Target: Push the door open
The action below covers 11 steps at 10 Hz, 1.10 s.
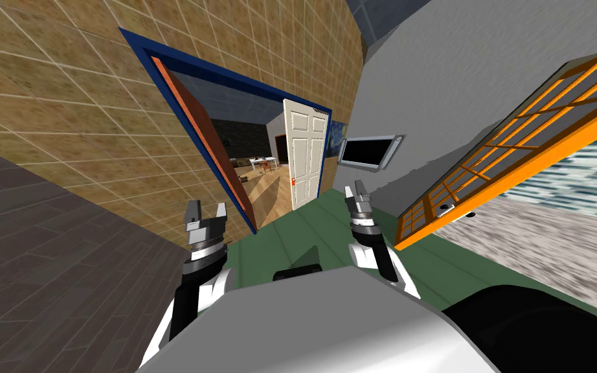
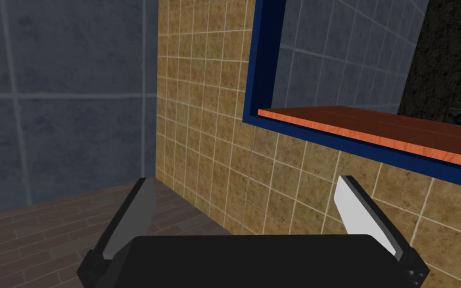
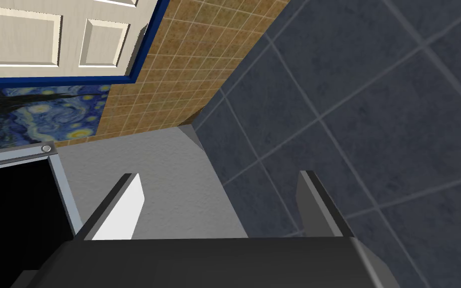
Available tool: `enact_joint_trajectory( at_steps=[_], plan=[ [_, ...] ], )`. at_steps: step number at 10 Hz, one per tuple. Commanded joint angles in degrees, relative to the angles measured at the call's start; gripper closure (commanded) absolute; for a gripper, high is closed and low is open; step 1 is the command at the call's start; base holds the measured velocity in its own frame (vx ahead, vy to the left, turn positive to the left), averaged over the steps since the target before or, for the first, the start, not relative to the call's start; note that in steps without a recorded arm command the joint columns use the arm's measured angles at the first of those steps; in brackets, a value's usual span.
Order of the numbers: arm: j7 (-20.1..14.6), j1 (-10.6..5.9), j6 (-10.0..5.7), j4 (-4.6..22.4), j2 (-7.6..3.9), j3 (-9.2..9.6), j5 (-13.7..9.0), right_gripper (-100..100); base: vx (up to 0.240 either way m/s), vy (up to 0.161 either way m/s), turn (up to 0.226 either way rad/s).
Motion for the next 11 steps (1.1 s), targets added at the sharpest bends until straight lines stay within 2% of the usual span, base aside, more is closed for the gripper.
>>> enact_joint_trajectory(
  at_steps=[1,8,11],
  plan=[
    [-0.1,-0.64,-0.41,1.9,-0.39,0.78,-0.1,-100,0.206,0.009,0.031],
    [-0.3,-3.55,-2.28,10.4,-1.66,4.30,-0.5,-100,0.159,-0.017,-0.024],
    [-0.4,-4.50,-2.89,13.1,-1.97,5.45,-0.7,-100,0.119,-0.011,-0.012]
  ],
)
